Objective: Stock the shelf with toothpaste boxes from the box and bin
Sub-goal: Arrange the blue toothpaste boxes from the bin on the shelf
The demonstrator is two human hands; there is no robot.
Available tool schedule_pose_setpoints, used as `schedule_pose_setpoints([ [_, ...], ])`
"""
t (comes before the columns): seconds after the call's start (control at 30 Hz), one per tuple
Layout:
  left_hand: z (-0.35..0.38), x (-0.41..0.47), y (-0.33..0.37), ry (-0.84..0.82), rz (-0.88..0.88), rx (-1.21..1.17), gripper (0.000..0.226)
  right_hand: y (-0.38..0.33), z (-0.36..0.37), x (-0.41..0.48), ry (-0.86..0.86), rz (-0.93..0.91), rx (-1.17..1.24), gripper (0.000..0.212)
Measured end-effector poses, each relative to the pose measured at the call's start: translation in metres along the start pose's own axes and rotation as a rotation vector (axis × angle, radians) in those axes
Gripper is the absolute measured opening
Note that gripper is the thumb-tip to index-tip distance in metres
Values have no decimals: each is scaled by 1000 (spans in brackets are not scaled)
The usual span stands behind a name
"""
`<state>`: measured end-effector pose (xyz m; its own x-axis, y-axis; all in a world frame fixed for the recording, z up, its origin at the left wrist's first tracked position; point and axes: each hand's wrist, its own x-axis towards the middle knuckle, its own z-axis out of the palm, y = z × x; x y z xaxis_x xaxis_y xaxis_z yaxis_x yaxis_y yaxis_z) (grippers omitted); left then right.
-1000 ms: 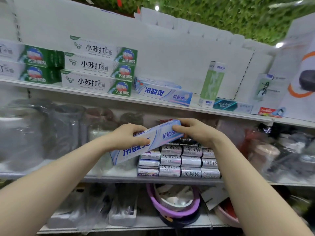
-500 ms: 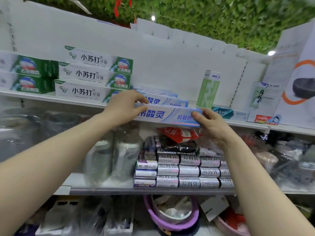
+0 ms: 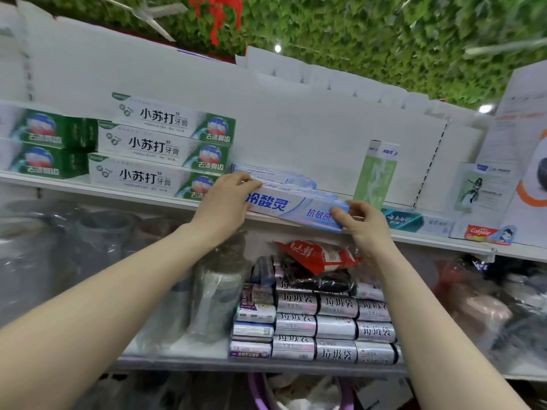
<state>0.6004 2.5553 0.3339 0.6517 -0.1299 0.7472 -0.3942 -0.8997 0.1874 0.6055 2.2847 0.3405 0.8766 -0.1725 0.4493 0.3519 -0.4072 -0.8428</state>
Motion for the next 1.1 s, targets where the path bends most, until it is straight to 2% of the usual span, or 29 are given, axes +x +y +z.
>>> schedule_pose_setpoints([
  [0.13,8,3,-1,12,25,34,48,8,10,8,55,-159,-217,51],
  [0.23,12,3,-1,29,46,57,45,16,21,14,72,-238,-359,48],
  [0.43,22,2,-2,43,42,70,37,16,37,30,129,-268,-534,48],
  [0.53,27,1,1,49,31,75,33,14,45,39,155,-287,-549,42],
  [0.7,33,4,4,-5,36,106,35,22,58,52,102,-292,-593,18],
  [0.97,38,14,5,-184,-48,115,44,15,61,73,26,-140,-537,28],
  [1.1,36,18,8,-223,-86,110,45,13,62,82,-3,-98,-505,30],
])
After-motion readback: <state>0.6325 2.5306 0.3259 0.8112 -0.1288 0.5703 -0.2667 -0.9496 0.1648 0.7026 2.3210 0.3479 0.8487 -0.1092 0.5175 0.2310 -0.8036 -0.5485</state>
